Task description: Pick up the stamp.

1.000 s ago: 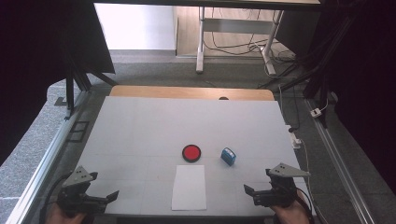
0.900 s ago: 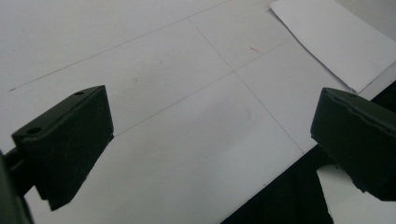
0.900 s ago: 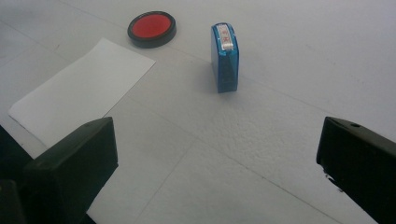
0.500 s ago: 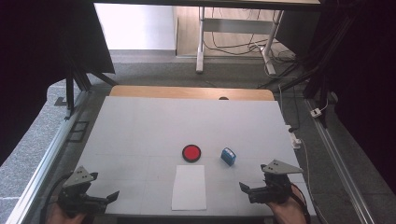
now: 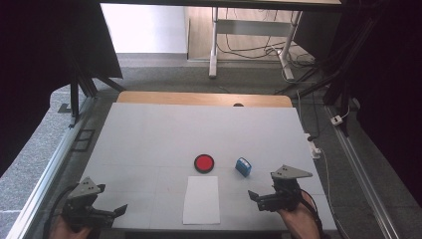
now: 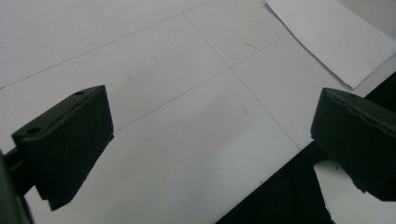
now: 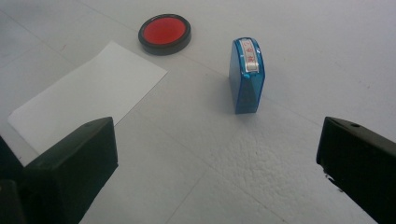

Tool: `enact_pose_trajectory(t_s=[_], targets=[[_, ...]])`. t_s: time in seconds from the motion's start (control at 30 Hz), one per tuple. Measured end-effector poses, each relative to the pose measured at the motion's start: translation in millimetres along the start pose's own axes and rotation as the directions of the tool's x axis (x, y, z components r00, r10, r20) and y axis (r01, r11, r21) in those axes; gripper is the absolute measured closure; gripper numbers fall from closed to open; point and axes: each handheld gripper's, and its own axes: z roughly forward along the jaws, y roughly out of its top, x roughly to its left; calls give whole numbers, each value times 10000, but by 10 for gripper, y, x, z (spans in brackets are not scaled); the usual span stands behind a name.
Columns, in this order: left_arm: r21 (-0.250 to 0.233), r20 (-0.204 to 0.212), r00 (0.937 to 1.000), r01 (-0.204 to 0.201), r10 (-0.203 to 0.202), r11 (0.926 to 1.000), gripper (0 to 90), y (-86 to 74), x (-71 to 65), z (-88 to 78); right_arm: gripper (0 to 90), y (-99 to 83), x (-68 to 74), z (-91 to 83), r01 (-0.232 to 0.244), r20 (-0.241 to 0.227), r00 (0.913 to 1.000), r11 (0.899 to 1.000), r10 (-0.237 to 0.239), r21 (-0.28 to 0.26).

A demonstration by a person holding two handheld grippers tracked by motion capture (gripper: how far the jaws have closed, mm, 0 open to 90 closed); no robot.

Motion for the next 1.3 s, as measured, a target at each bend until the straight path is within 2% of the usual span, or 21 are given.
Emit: enact_pose_trajectory(t_s=[0.17, 0.4, 0.63, 0.83, 0.93, 1.1, 1.3], targets=[[15, 26, 10000, -8, 8, 10000, 0, 0, 2, 1, 0, 59, -6, 67, -12, -21, 10000, 9998, 12, 190], [61, -16, 10000, -27, 27, 10000, 0, 2, -1, 7, 0, 149, -1, 169, 231, -75, 9997, 9994, -229, 268], [92, -20, 10000, -10, 10, 10000, 0, 5, 0, 9, 0, 218, -17, 272, 97, 0, 10000, 9990, -98, 430], [111, -40, 10000, -37, 37, 9999, 0, 4, -2, 10, 0, 269, -65, 369, 179, -68, 9998, 9975, -175, 677], [116, -37, 10000, -37, 37, 9999, 0, 4, -2, 11, 0, 294, -99, 416, 308, 28, 9995, 9963, -311, 797], [131, -36, 10000, -52, 52, 9999, 0, 6, -3, 13, 0, 334, -158, 530, 259, 95, 9996, 9942, -270, 1048], [136, -27, 10000, -26, 26, 9999, 0, 5, -2, 13, 0, 352, -197, 633, 391, 45, 9992, 9929, -399, 1127]])
